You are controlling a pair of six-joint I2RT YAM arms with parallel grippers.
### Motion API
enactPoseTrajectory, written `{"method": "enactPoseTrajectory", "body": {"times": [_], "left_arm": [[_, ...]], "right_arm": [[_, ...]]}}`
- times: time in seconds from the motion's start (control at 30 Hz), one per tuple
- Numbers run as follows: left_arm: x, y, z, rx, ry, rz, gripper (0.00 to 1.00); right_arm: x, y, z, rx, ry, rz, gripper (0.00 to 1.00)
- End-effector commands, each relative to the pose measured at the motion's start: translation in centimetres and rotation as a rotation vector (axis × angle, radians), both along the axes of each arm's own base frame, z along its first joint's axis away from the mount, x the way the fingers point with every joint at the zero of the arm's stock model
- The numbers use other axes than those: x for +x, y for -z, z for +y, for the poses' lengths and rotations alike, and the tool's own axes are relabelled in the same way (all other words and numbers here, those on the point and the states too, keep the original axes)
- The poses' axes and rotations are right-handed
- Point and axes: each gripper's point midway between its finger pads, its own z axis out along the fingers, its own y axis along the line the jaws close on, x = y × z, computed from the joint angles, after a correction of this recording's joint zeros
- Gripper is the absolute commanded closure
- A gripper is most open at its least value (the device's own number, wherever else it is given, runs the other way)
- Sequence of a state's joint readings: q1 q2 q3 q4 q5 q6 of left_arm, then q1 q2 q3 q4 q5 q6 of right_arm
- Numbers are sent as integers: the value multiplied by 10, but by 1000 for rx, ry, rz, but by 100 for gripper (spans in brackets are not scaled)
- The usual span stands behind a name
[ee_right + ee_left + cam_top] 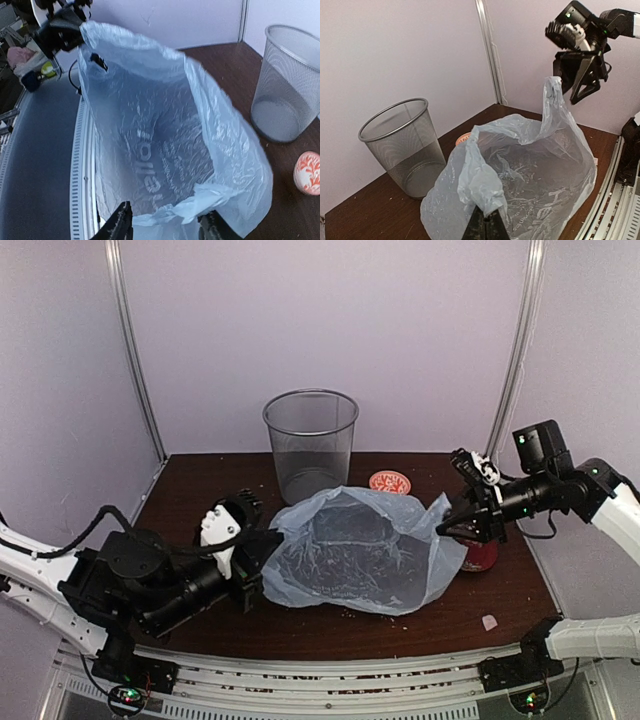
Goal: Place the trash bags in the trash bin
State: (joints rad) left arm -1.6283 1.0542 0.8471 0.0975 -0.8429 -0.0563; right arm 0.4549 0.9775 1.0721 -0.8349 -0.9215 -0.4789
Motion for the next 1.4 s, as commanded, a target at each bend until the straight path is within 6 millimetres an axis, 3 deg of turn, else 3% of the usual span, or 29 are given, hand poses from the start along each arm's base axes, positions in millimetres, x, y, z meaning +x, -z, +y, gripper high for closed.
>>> {"method": "enactPoseTrajectory", "body": {"times": [0.0, 0.1, 0.2, 0.33, 0.5, 0.63, 0.7, 0.8, 0.9, 1.03, 1.1, 1.23, 1.37], "left_arm": [[21, -21, 39, -44, -153, 45, 100], [27, -28, 59, -31, -210, 46, 100], [28, -33, 73, -29, -221, 53, 100], [29, -33, 87, -70, -220, 66, 100], [29, -31, 98, -85, -220, 68, 100], [32, -26, 106, -62, -250, 75, 100], [32, -23, 110, -62, -258, 86, 100], [36, -21, 124, -88, -301, 115, 100], [40, -19, 145, -136, -357, 158, 100], [50, -21, 198, -231, -511, 217, 100], [51, -25, 212, -256, -517, 230, 100], [52, -31, 230, -315, -525, 235, 100], [53, -32, 232, -320, -535, 228, 100]], "right_arm": [[18, -91, 23, 190, -23, -58, 45], [55, -114, 39, 214, 14, -40, 37], [110, -124, 53, 251, 136, -20, 35], [177, -116, 69, 260, 257, 35, 35], [245, -111, 77, 248, 416, 68, 34], [271, -99, 83, 211, 445, 88, 34], [277, -105, 86, 215, 433, 70, 33], [264, -109, 100, 232, 286, 93, 32], [270, -114, 103, 254, 297, 95, 32], [306, -102, 84, 209, 527, 54, 33], [323, -92, 71, 174, 641, 34, 33], [344, -72, 55, 118, 781, 20, 37], [355, -57, 61, 100, 790, 44, 38]]}}
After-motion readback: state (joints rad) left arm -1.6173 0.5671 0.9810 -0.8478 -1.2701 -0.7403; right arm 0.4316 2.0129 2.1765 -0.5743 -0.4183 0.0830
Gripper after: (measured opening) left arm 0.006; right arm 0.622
